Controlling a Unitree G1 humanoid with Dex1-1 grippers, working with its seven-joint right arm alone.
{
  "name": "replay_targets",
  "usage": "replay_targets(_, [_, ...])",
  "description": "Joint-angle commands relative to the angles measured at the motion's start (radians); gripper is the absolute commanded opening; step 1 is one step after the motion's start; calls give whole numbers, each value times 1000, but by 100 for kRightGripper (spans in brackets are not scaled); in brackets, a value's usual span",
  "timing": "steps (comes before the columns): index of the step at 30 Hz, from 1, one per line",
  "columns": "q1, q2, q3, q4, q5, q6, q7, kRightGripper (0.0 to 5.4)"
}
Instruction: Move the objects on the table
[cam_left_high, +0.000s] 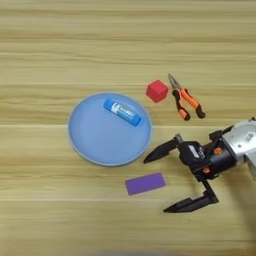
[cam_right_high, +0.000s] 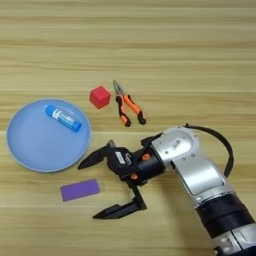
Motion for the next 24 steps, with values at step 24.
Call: replay_targets(24, [-72,12,23,167,-100,-135,-117,404])
